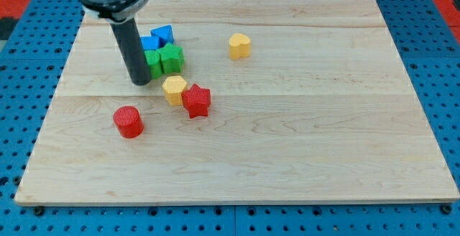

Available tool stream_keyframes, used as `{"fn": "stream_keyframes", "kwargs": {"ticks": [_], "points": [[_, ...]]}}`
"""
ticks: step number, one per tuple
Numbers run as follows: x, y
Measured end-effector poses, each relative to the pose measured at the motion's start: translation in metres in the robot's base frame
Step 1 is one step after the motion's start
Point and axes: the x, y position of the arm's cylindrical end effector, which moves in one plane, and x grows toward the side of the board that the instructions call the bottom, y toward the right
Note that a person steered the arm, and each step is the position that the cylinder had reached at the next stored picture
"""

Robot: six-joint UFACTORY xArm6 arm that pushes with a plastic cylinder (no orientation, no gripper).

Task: Move the yellow hexagon top right to the red star

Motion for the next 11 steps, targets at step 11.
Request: {"fn": "stream_keyframes", "kwargs": {"ticks": [11], "points": [[0.004,0.145]]}}
